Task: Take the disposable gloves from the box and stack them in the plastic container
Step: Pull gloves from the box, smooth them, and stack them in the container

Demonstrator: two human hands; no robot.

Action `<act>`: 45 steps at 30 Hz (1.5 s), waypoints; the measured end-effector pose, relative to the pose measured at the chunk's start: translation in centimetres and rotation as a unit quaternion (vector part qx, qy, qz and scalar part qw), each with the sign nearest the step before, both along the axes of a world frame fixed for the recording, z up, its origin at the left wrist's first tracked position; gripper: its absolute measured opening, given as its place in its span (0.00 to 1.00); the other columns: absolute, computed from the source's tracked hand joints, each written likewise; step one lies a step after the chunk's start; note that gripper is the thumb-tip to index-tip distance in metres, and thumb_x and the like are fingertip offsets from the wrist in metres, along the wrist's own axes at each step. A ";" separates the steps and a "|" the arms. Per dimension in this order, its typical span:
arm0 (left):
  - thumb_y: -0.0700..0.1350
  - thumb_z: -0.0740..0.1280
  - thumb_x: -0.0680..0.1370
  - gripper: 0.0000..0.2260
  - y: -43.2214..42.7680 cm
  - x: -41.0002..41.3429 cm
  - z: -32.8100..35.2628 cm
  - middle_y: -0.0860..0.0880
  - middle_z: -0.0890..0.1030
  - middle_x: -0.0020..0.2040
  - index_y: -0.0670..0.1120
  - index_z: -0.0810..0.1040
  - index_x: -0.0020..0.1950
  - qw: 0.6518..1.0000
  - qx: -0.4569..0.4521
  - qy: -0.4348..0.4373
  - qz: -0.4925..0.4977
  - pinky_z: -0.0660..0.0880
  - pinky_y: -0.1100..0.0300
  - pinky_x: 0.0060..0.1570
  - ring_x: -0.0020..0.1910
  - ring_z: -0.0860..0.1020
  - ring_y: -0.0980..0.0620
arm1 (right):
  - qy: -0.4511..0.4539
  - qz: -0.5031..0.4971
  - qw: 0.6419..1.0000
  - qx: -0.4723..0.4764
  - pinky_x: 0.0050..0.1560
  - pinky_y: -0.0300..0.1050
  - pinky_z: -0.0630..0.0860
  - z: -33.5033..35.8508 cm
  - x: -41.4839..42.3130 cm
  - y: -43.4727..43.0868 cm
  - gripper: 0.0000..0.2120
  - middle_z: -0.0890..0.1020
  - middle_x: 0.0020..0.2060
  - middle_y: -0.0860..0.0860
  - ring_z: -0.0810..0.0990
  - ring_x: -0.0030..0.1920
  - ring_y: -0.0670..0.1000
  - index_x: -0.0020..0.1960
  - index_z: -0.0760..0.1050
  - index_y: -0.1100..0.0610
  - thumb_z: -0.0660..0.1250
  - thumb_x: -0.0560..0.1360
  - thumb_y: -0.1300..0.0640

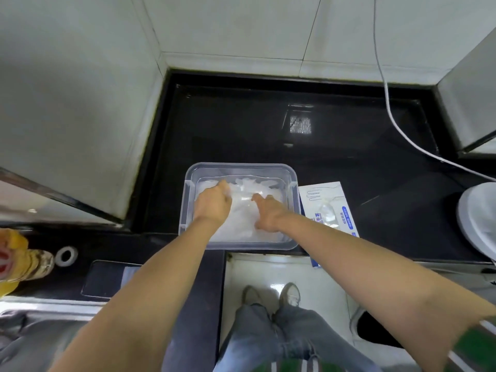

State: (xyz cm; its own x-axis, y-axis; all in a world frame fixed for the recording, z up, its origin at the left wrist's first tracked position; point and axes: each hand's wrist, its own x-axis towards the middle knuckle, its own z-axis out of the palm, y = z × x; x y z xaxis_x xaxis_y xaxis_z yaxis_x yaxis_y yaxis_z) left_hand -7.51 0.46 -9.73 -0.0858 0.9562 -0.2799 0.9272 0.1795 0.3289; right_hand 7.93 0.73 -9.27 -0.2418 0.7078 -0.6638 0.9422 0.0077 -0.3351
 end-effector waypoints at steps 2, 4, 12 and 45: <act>0.42 0.57 0.82 0.12 0.0 -0.6 0.2 0.43 0.80 0.45 0.42 0.73 0.64 1.000 0.006 -0.020 0.018 0.71 0.61 0.36 0.39 0.76 0.50 | -0.021 0.008 1.000 -0.018 0.60 0.49 0.74 -0.7 -0.3 -0.1 0.39 0.61 0.71 0.58 0.73 0.65 0.61 0.79 0.51 0.52 0.69 0.75 0.62; 0.40 0.61 0.81 0.11 0.1 -0.7 0.9 0.43 0.79 0.48 0.43 0.73 0.63 0.998 0.029 -0.037 0.036 0.73 0.62 0.37 0.42 0.78 0.49 | -0.031 0.016 0.999 -0.024 0.62 0.49 0.74 -1.1 -0.5 -0.3 0.42 0.55 0.75 0.58 0.72 0.66 0.61 0.80 0.48 0.51 0.70 0.75 0.64; 0.40 0.68 0.72 0.07 -0.6 1.9 4.8 0.48 0.76 0.49 0.46 0.77 0.49 0.960 0.250 -0.048 -0.115 0.74 0.55 0.42 0.45 0.75 0.49 | -0.078 0.042 0.995 -0.056 0.54 0.47 0.75 -0.6 -0.7 -0.2 0.48 0.44 0.78 0.58 0.75 0.59 0.59 0.81 0.40 0.52 0.70 0.74 0.66; 0.54 0.75 0.72 0.50 -0.3 0.8 -1.7 0.41 0.47 0.78 0.42 0.43 0.79 0.956 -0.232 0.166 -0.067 0.65 0.53 0.69 0.76 0.55 0.42 | -0.062 0.013 0.997 -0.030 0.64 0.53 0.75 -2.8 -0.8 -0.5 0.56 0.46 0.77 0.55 0.67 0.69 0.61 0.78 0.32 0.43 0.69 0.72 0.71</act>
